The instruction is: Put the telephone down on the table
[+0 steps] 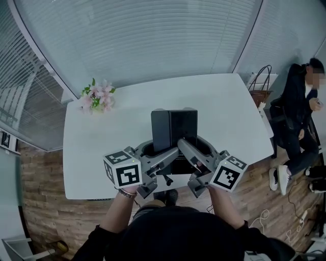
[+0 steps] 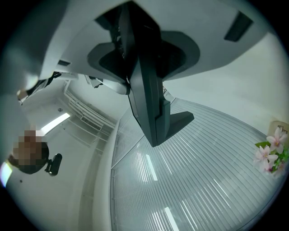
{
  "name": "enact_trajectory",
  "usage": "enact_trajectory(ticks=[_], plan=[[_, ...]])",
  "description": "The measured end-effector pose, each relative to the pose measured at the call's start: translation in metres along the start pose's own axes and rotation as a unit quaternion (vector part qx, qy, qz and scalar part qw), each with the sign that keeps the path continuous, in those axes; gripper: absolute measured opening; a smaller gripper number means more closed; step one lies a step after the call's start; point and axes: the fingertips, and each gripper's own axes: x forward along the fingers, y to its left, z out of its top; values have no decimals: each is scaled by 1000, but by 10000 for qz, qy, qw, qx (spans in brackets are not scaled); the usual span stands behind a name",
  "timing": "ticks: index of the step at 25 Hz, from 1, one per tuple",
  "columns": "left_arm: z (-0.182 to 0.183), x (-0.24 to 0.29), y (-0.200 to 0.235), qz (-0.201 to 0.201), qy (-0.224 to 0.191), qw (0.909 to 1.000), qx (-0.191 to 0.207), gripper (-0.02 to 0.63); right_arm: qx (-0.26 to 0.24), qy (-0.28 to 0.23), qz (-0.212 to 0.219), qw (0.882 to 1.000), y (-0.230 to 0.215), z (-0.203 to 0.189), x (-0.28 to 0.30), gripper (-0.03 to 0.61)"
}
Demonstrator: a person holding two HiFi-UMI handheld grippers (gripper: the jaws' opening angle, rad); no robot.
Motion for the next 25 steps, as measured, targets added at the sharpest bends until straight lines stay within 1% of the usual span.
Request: enact_trajectory(ticks=[12, 25], plan=[[8, -4, 9, -85, 124, 9999, -57, 247, 65, -54, -145, 9999, -1, 1, 12, 213], [1, -7, 20, -59, 192, 9997, -127, 249, 149, -28, -203, 9997, -9, -10, 17, 212]])
